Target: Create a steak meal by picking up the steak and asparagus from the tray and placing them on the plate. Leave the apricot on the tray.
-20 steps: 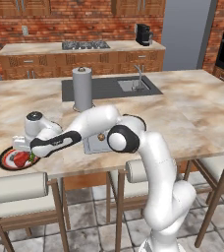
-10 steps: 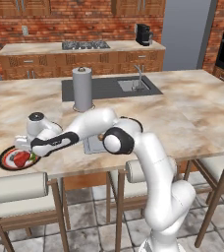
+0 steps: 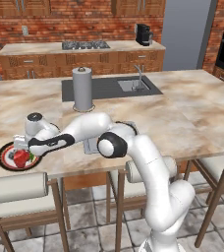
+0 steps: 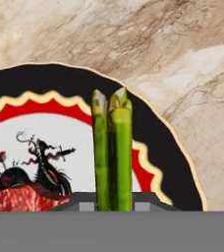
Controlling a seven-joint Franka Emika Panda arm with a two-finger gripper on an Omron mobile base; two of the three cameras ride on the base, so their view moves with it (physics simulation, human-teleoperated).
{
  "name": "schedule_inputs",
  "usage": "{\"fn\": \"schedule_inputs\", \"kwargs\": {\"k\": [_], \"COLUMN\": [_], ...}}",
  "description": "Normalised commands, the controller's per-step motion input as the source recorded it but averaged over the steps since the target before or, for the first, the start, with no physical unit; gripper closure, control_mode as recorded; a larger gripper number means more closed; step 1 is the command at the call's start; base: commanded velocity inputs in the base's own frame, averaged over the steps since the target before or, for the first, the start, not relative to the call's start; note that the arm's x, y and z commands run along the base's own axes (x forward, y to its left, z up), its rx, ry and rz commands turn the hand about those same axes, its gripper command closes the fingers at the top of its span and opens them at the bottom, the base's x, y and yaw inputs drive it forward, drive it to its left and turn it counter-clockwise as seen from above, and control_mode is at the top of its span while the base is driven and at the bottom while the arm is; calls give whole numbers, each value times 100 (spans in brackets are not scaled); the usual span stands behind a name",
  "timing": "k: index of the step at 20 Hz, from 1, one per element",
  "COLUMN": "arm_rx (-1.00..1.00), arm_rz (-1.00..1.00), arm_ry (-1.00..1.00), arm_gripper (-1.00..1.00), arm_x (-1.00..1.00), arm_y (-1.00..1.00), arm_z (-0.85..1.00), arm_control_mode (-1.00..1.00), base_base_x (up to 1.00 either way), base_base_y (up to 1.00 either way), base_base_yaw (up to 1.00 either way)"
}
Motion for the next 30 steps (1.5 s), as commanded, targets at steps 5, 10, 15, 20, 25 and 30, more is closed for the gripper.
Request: {"fn": "schedule_inputs", "kwargs": {"k": [5, 10, 15, 20, 25, 30], "arm_rx": [0, 0, 0, 0, 3, 9], "arm_rz": [0, 0, -1, 0, 0, 0], "arm_ry": [0, 0, -6, -18, -17, -19], "arm_gripper": [-100, -100, -100, -100, -100, -100], "arm_x": [-7, -41, -48, -73, -95, -91], "arm_y": [-3, -39, -49, -65, -83, -95], "arm_z": [0, 0, 0, 42, 68, 86], "arm_control_mode": [-100, -100, -100, -100, -100, -100], "base_base_x": [0, 0, 0, 0, 0, 0], "base_base_y": [0, 0, 0, 0, 0, 0], "base_base_yaw": [0, 0, 0, 0, 0, 0]}}
